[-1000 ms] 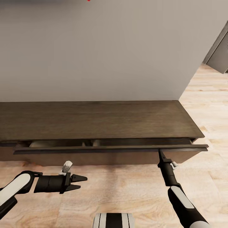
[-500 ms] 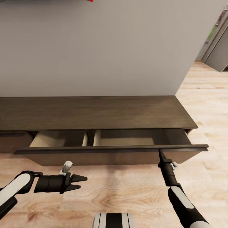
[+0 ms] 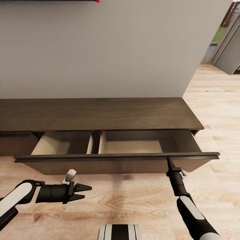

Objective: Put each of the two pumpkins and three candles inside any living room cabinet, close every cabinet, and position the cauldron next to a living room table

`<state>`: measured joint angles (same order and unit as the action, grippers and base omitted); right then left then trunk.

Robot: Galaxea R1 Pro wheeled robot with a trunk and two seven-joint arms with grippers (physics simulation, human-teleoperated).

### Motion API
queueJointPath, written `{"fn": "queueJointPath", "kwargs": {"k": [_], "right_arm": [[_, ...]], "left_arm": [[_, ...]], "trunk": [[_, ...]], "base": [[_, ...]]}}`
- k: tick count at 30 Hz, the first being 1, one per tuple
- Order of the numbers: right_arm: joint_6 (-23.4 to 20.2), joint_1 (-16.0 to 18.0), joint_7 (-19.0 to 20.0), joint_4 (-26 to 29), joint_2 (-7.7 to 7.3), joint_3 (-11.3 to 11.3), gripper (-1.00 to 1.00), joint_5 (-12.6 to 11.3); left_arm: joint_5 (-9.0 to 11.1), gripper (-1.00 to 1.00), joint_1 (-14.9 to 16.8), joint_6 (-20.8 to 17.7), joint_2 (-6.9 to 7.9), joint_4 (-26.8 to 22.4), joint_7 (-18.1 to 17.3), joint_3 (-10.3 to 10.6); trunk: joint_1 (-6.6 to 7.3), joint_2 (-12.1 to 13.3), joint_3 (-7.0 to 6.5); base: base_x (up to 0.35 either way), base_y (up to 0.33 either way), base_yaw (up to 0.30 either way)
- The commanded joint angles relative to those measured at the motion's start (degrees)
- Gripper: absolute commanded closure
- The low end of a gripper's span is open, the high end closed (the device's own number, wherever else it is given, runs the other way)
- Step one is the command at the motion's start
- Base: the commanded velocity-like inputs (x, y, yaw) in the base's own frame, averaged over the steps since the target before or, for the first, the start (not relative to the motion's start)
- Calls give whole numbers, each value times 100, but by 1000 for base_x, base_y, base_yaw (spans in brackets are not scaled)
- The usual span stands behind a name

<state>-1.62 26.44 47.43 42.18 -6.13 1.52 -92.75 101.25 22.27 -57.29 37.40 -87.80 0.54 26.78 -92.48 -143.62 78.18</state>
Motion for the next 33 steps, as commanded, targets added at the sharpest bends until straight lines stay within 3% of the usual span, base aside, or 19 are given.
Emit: {"fn": "queueJointPath", "kwargs": {"k": [1,33], "right_arm": [[-32,2,68,79,-3,32,100,-33],[-39,4,90,79,-11,32,100,-34]], "left_arm": [[18,-100,5,-5,4,0,6,10],[18,-100,5,-8,5,0,4,9]], "trunk": [[4,-2,3],[4,-2,3]], "base": [[-121,0,0],[-98,0,0]]}}
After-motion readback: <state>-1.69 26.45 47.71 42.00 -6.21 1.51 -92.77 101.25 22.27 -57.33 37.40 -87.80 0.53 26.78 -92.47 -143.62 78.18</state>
